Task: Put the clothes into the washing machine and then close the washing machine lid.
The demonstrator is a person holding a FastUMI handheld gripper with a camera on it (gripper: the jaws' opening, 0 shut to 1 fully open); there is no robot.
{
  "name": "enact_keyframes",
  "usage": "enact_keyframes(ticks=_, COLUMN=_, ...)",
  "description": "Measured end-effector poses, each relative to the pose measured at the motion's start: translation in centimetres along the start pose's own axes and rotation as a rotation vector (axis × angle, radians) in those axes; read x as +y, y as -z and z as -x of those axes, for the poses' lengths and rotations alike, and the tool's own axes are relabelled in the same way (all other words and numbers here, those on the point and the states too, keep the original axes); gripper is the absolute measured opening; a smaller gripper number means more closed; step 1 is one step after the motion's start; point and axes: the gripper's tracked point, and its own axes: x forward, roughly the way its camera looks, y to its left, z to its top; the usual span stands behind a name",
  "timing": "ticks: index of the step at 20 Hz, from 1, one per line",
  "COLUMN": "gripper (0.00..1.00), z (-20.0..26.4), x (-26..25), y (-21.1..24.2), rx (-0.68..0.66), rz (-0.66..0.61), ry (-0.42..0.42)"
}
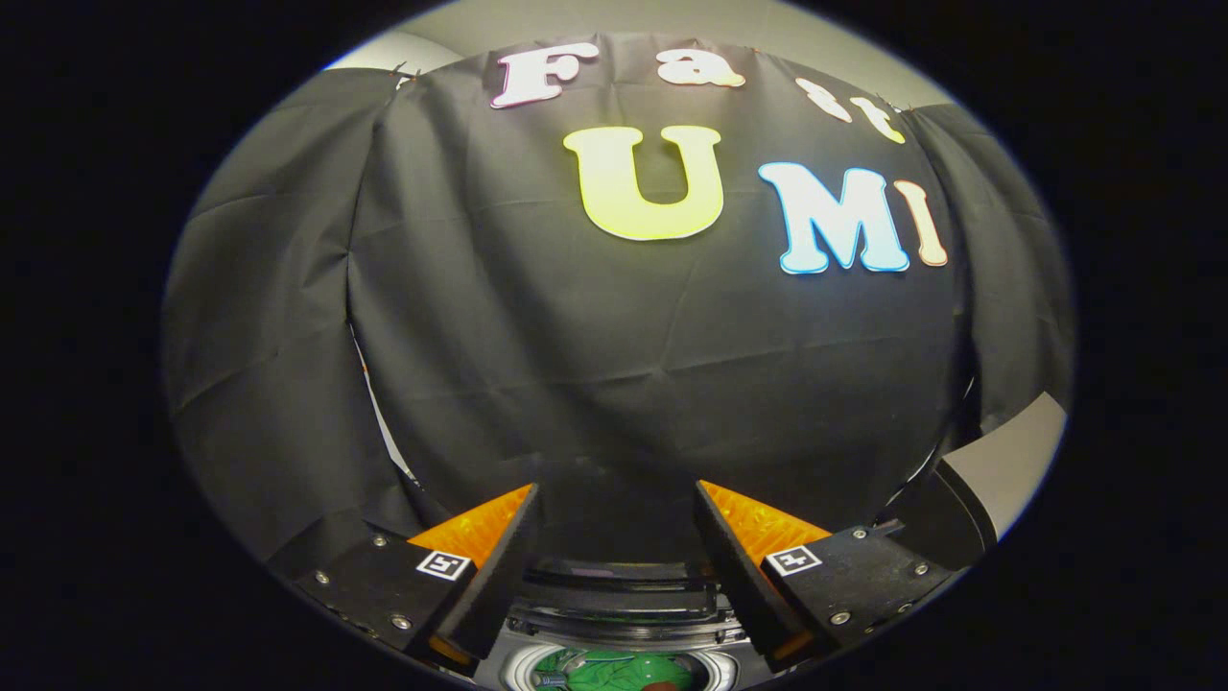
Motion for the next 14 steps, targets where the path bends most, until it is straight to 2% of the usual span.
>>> enact_keyframes(ticks=7, gripper=0.96, z=-2.1, x=-1.3, y=3.2, rx=0.217, rz=-0.038, ry=0.065)
enact_keyframes(ticks=10, gripper=0.96, z=-2.2, x=-1.7, y=3.2, rx=0.227, rz=0.019, ry=0.073)
enact_keyframes(ticks=14, gripper=0.97, z=-1.8, x=-1.8, y=3.3, rx=0.227, rz=0.019, ry=0.081)
